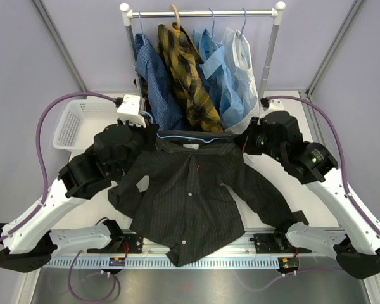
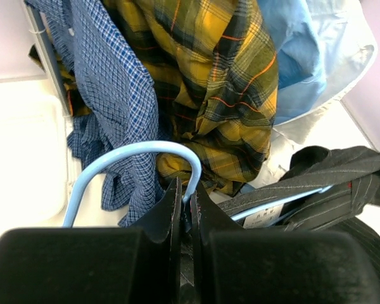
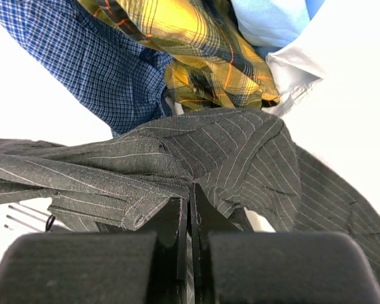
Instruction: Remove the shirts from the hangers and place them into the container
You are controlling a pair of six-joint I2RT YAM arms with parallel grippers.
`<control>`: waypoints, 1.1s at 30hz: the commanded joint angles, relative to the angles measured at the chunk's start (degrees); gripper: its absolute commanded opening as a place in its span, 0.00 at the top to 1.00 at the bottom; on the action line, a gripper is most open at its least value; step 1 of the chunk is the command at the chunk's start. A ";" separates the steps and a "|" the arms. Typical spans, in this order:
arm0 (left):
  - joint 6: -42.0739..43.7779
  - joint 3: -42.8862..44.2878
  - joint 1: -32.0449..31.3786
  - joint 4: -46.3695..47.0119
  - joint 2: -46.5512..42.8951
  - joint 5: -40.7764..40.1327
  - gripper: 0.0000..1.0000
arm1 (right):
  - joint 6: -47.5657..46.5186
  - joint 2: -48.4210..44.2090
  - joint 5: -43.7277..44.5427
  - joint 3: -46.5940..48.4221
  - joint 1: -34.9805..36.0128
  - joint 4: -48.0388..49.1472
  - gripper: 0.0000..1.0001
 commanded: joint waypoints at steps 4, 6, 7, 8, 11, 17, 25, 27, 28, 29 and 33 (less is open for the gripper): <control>10.31 -6.19 3.52 0.66 -12.28 -11.13 1.00 | -10.82 0.99 6.95 6.75 -8.47 -14.28 1.00; 10.57 -7.07 3.53 1.11 -13.96 -11.84 1.00 | -11.71 1.87 4.49 7.11 -9.87 -14.89 1.00; 10.75 -7.77 3.44 1.37 -14.66 -12.19 1.00 | -12.50 2.22 4.13 7.02 -10.40 -15.25 1.00; 10.58 -8.04 3.53 1.46 -15.89 -12.71 1.00 | -12.85 2.31 4.21 6.41 -10.41 -15.16 1.00; 10.49 -8.66 3.53 2.34 -17.65 -13.41 1.00 | -13.47 2.31 0.09 3.17 -10.41 -12.62 1.00; 9.87 -5.67 3.53 4.71 -16.87 -8.35 1.00 | -13.82 2.39 -12.38 -6.50 -10.41 -5.06 1.00; 11.72 -7.51 3.53 6.64 -14.93 0.37 1.00 | -15.93 5.20 -16.79 0.50 -10.41 -5.49 1.00; 10.15 -8.21 3.53 9.62 -14.76 1.69 1.00 | -16.28 6.00 -18.89 0.52 -10.41 -4.36 1.00; 9.79 -8.30 3.53 10.94 -14.50 2.57 1.00 | -16.46 6.44 -19.95 -0.79 -10.41 -3.57 1.00; 9.35 -8.31 3.53 12.26 -14.32 2.66 1.00 | -16.55 6.53 -22.65 -1.85 -10.41 -1.65 1.00; 6.80 -6.99 3.53 20.16 -13.18 4.24 1.00 | -16.28 5.48 -27.77 -9.22 -10.41 4.59 1.00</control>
